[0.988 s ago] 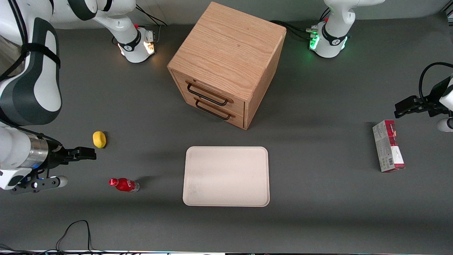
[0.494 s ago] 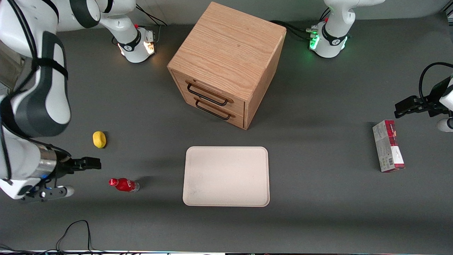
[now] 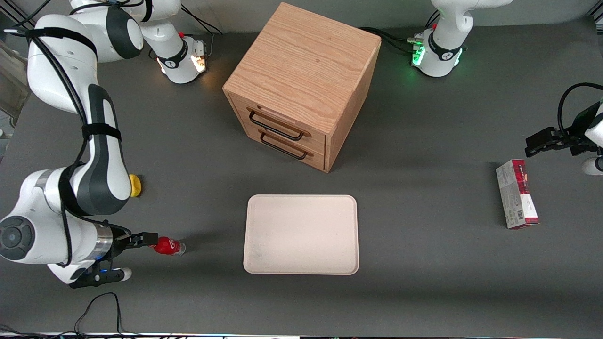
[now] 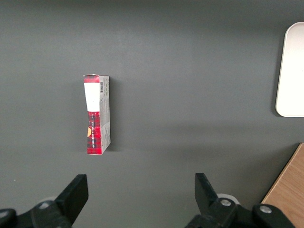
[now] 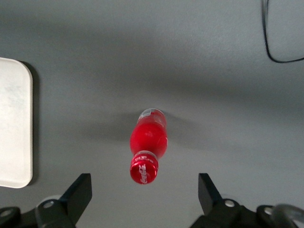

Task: Place coke bottle on tray
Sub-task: 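Move the open right gripper down toward the red Coca-Cola bottle, then close the right gripper around the bottle's neck and lift it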

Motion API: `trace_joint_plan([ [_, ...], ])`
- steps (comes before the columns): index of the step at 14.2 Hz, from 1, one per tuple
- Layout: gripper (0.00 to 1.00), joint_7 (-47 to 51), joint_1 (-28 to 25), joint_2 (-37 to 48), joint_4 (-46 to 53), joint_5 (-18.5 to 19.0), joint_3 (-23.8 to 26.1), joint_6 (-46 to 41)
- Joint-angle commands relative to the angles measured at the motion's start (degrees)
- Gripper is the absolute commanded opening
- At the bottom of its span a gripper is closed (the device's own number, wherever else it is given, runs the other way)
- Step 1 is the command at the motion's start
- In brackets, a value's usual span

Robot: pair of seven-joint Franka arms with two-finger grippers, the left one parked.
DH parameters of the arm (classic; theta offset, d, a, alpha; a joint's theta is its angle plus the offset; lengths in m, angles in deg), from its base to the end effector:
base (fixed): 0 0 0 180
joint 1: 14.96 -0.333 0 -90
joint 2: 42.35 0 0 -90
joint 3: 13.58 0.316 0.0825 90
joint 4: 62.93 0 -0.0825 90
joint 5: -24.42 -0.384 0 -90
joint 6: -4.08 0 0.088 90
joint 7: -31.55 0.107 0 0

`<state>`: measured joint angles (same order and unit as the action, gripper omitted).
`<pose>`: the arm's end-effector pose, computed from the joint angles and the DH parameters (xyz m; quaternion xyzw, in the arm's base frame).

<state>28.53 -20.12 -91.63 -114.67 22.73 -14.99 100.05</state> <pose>0.7619 0.0601 0.3700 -0.9972 -0.0607 0.0440 0.0048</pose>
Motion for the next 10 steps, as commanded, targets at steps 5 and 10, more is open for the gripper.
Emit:
trace_joint_plan([
  [5,0.99,1.18,-0.38,-0.81,-2.13,0.02,-0.17,1.58],
  [10,0.93,1.35,-0.38,-0.55,-4.51,0.02,-0.18,4.23],
])
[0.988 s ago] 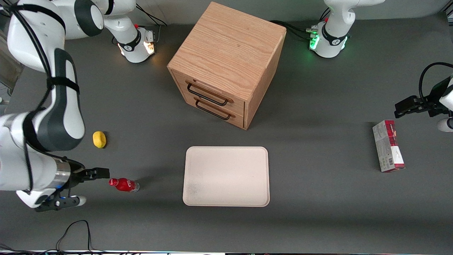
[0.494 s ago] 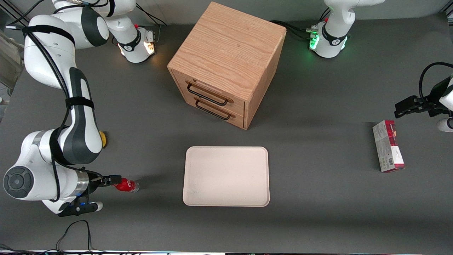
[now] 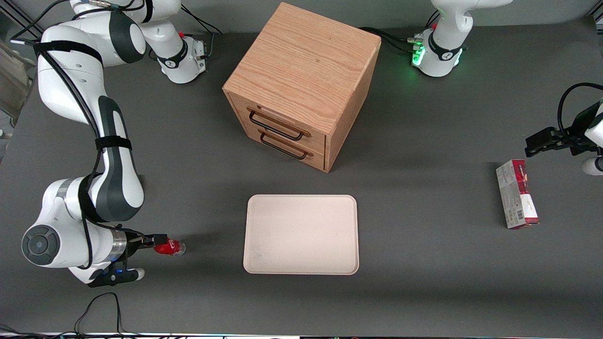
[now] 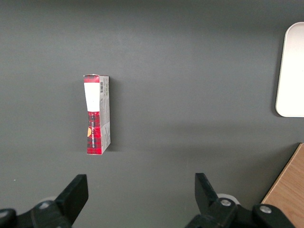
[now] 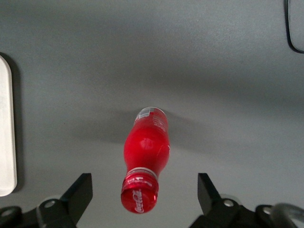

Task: Place coke bottle on tray
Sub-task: 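Close the right gripper around the bottle's neck and lift it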

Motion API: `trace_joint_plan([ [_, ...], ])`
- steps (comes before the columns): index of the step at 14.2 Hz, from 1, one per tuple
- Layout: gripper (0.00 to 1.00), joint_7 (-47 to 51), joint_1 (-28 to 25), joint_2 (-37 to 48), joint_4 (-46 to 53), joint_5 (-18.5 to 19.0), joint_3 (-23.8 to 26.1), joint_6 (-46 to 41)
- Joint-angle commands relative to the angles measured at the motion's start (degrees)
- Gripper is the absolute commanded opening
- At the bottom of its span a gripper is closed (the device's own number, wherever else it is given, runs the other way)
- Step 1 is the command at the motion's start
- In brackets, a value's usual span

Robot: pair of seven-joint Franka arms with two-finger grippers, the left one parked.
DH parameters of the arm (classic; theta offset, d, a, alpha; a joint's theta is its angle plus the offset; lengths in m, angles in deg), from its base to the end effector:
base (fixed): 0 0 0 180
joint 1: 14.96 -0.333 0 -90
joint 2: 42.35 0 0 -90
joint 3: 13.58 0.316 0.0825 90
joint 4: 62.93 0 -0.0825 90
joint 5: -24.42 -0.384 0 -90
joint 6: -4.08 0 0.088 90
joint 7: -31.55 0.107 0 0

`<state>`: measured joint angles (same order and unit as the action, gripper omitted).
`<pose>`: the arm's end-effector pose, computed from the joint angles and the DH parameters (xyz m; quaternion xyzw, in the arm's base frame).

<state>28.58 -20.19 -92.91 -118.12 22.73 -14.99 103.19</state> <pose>0.7611 0.0603 0.3288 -0.9965 -0.0599 0.0579 0.0042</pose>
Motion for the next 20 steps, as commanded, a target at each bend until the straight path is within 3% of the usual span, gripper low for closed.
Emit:
trace_joint_plan([
  [1,0.8,1.21,-0.3,0.73,-1.15,0.02,-0.17,1.09],
  [4,0.14,1.3,-0.3,0.82,-1.15,0.02,-0.17,1.09],
  [5,0.0,1.3,-0.3,0.82,-1.15,0.02,-0.17,1.09],
  [15,0.0,3.31,-0.48,2.3,-1.06,0.02,-0.17,0.13],
  [20,0.0,3.67,-0.3,10.55,-0.45,-0.07,-0.17,-12.51],
])
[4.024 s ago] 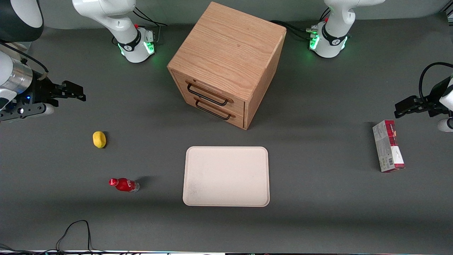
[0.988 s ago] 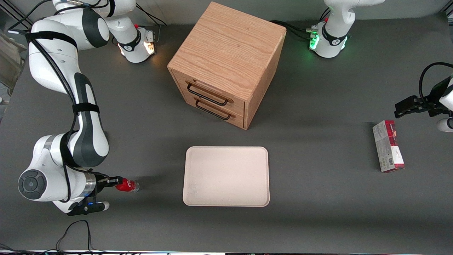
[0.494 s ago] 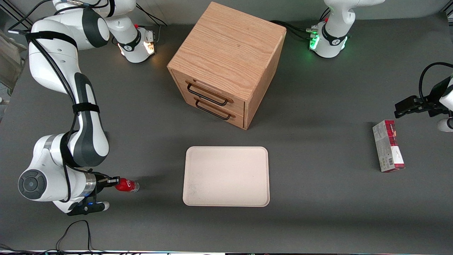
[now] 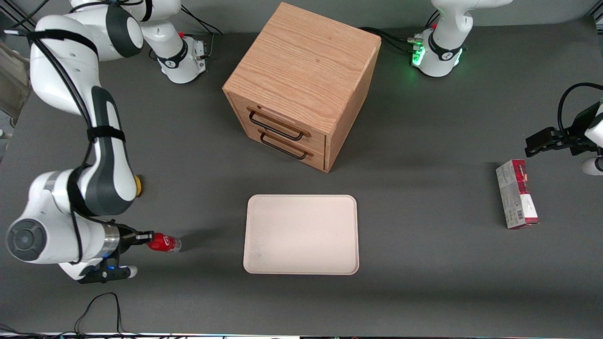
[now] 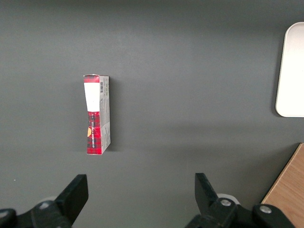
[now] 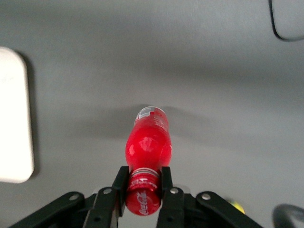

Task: Place coke bottle on tray
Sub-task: 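Close the right gripper around the bottle's neck and lift it, then carry the held bottle over to the white tray's corner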

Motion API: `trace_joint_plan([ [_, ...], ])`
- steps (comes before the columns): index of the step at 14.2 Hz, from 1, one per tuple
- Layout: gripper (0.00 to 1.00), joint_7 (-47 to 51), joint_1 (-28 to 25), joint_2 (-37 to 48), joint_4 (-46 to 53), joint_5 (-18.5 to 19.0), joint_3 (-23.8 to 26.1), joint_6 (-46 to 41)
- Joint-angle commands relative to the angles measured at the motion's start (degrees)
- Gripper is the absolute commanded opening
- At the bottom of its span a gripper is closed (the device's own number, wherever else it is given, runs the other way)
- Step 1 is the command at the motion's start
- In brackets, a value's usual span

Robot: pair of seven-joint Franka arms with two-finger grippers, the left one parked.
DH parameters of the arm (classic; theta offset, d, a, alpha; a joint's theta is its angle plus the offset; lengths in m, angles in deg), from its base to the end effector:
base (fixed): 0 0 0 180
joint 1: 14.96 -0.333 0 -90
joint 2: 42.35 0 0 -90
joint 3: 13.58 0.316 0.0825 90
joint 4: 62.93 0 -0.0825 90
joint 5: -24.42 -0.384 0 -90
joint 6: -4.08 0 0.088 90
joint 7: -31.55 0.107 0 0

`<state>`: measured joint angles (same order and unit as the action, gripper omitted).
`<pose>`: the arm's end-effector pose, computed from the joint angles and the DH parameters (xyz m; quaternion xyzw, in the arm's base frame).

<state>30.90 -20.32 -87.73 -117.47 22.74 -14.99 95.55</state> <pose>0.7442 0.0610 0.3927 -0.9964 -0.0416 0.0737 0.0035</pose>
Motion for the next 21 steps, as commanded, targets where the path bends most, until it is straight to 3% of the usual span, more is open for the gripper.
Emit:
trace_joint_plan([
  [1,0.0,1.35,-0.08,6.7,-0.31,-0.07,-0.17,-8.2],
  [5,0.0,1.35,0.18,8.46,6.19,0.1,-0.44,-19.9],
  [11,0.0,3.7,-0.08,8.48,9.0,0.98,0.0,-20.72],
  [15,0.0,21.17,-0.87,3.74,10.16,1.07,7.81,-9.49],
  [21,0.0,34.55,-9.73,-4.43,10.16,2.91,8.0,7.73],
])
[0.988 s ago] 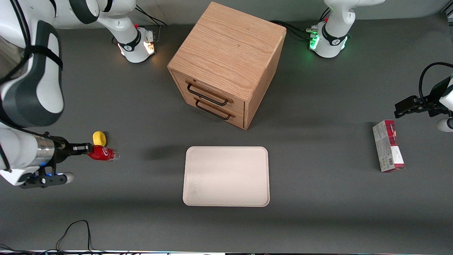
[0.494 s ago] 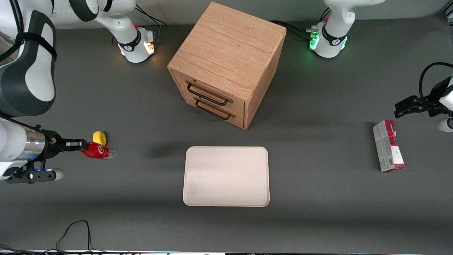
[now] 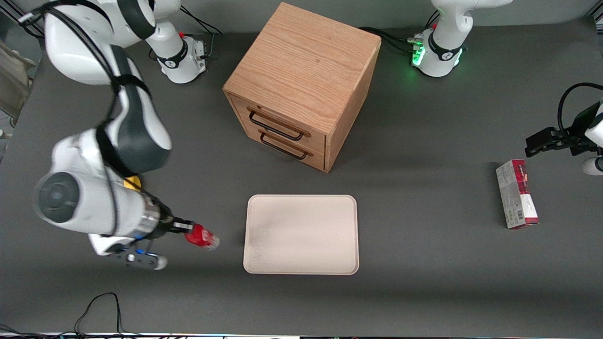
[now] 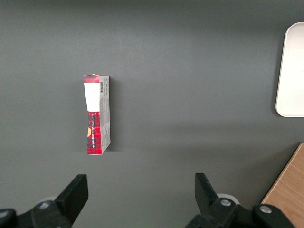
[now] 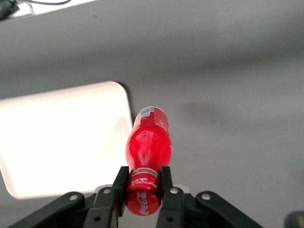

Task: Place coke bottle on tray
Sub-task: 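Carry the held bottle over to the white tray's corner, then lower the bottle onto the tray and open the right gripper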

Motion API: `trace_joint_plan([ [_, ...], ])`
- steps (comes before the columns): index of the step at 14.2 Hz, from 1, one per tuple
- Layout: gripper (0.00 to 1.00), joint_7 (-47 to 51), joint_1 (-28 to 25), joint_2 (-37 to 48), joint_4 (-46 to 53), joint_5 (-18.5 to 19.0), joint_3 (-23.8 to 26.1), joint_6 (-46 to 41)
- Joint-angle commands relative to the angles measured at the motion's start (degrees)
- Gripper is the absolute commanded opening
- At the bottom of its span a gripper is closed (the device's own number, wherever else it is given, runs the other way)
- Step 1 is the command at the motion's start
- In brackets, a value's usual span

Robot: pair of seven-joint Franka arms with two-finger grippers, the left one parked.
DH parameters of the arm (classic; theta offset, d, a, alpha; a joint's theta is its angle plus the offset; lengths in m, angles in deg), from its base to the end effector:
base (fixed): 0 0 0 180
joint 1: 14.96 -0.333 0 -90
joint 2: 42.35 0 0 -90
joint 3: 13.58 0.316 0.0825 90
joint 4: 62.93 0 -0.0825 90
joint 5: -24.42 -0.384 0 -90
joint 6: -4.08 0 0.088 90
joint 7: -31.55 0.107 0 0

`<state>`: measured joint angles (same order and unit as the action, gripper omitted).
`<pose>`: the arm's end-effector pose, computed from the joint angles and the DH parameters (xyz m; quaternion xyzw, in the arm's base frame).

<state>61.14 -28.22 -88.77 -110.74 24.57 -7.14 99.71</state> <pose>0.7316 0.2240 0.4422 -0.9937 0.1039 0.0032 0.0416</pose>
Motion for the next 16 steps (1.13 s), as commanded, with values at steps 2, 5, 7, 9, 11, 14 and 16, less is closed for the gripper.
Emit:
trace_joint_plan([
  [2,0.0,6.62,-3.95,-5.34,3.43,1.87,-0.29,7.27],
  [5,0.0,6.71,-5.01,-6.92,3.34,2.84,-0.2,8.87],
  [7,0.0,7.5,-5.72,-8.06,3.34,2.84,-0.03,10.35],
  [9,0.0,9.52,-5.9,-9.38,3.34,2.84,0.06,13.08],
  [11,0.0,9.7,-5.98,-9.65,3.25,2.84,0.41,13.26],
  [14,0.0,10.22,-6.25,-10.53,3.25,2.75,0.59,13.97],
  [16,0.0,11.02,-6.25,-10.62,3.16,2.58,0.59,14.67],
])
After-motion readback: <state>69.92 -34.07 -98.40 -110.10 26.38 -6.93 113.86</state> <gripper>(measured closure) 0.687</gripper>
